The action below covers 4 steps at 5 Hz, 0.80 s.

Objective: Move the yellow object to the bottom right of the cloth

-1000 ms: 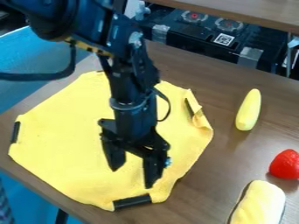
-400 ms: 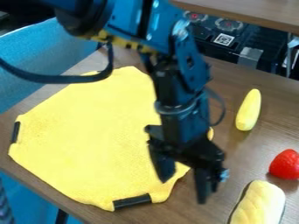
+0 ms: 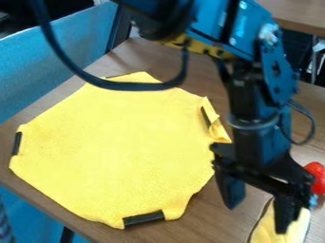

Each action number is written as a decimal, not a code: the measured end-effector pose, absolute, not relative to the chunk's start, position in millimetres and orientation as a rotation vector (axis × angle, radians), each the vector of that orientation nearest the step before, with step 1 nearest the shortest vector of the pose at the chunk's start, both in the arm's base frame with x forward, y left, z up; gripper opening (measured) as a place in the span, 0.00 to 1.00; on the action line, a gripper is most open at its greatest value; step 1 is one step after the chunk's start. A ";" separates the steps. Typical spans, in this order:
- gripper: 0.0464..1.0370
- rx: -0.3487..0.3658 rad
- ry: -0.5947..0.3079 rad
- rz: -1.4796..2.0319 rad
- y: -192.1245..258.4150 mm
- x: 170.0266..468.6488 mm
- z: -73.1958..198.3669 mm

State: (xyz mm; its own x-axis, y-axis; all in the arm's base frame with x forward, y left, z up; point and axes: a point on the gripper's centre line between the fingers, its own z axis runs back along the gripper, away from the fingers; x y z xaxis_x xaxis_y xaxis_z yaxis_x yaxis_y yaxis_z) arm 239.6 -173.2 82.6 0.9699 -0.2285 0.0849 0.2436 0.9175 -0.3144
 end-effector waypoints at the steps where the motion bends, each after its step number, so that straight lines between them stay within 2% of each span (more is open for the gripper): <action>1: 0.96 -0.309 -0.061 -0.262 -190.2 245.5 72.5; 2: 0.96 -0.257 -0.076 -0.288 -206.7 250.8 56.6; 3: 0.92 -0.182 -0.067 -0.287 -213.9 254.5 38.6; 4: 0.71 -0.137 -0.059 -0.255 -212.8 260.6 32.0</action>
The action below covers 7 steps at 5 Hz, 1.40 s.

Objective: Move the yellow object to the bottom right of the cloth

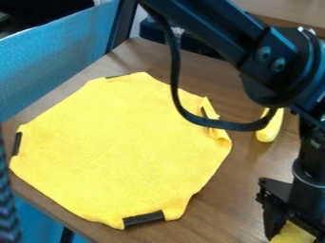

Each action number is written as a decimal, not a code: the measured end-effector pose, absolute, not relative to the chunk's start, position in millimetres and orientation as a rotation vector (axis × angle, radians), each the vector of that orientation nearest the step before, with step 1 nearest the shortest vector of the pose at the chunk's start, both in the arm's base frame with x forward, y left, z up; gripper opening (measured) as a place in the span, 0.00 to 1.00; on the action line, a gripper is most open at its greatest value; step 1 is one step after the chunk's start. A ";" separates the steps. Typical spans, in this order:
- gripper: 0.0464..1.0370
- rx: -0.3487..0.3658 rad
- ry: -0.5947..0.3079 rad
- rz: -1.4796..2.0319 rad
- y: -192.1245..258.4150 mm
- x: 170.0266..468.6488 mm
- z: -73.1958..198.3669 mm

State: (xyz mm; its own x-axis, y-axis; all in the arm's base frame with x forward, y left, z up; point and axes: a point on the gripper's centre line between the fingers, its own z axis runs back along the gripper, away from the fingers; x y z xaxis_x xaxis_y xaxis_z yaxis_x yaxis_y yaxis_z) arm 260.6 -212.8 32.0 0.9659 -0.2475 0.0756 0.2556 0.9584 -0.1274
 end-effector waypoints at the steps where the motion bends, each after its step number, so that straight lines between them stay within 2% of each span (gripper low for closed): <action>1: 0.62 -0.124 -0.044 -0.271 -209.3 258.4 30.7; 2: 0.61 -0.156 -0.027 -0.260 -196.2 254.2 38.3; 3: 0.61 -0.253 -0.055 -0.237 -173.3 249.8 71.1; 4: 0.61 -0.317 -0.087 -0.234 -140.4 233.3 91.7; 5: 0.61 -0.330 -0.104 -0.233 -102.8 217.9 101.4; 7: 0.61 -0.171 0.000 -0.613 -57.6 206.9 88.3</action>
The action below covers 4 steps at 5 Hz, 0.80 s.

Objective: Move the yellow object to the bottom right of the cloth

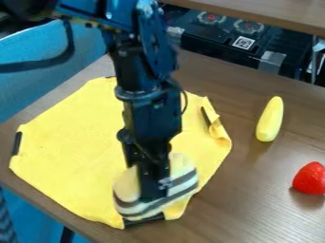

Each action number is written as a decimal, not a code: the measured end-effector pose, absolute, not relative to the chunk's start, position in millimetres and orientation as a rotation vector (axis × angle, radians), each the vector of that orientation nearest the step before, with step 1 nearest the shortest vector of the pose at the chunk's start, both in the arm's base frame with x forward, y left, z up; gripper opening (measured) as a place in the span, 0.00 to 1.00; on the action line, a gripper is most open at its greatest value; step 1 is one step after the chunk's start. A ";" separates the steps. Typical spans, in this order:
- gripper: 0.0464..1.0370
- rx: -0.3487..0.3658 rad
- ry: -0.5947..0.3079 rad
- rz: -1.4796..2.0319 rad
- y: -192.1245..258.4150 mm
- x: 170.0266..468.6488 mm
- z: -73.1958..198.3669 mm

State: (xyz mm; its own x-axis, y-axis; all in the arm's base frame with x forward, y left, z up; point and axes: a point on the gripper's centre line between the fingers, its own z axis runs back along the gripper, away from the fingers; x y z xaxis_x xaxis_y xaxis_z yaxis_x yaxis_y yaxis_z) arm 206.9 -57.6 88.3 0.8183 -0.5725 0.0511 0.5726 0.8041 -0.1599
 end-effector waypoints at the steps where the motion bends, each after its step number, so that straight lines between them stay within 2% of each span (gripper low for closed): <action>1: 0.61 -0.081 0.084 -0.770 -45.8 219.5 85.2; 2: 0.61 -0.097 0.092 -0.946 -43.8 233.8 82.2; 3: 0.61 -0.019 0.104 -1.000 -33.6 242.1 77.7; 4: 0.61 -0.038 0.105 -0.975 -23.9 245.5 70.1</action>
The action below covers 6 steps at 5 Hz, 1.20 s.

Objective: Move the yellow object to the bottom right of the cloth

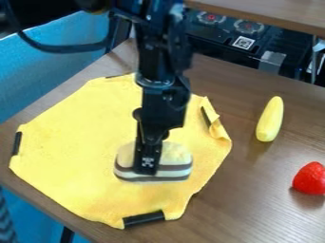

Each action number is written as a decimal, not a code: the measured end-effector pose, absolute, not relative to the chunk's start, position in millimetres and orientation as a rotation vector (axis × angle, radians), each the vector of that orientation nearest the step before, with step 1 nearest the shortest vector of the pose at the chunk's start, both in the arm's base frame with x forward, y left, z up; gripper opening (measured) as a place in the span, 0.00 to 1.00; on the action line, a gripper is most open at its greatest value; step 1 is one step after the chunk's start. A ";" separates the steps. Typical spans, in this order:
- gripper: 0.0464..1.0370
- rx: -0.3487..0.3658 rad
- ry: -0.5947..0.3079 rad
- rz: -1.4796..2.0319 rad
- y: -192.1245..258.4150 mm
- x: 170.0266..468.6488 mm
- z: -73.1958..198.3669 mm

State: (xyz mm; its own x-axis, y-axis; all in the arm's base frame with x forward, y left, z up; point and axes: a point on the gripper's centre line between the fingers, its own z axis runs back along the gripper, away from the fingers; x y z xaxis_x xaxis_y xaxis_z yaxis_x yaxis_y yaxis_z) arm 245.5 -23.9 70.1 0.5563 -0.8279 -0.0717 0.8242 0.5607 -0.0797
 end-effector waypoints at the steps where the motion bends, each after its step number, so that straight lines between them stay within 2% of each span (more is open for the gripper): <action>1: 0.61 -0.009 0.097 -0.955 -6.5 248.2 64.4; 2: 0.68 -0.002 0.112 -0.917 6.5 247.2 49.9; 3: 0.94 -0.005 0.101 -0.865 11.9 248.8 47.0; 4: 0.96 -0.050 0.113 -0.851 9.1 244.4 47.7; 6: 0.96 -0.133 0.135 -0.884 3.8 242.6 71.2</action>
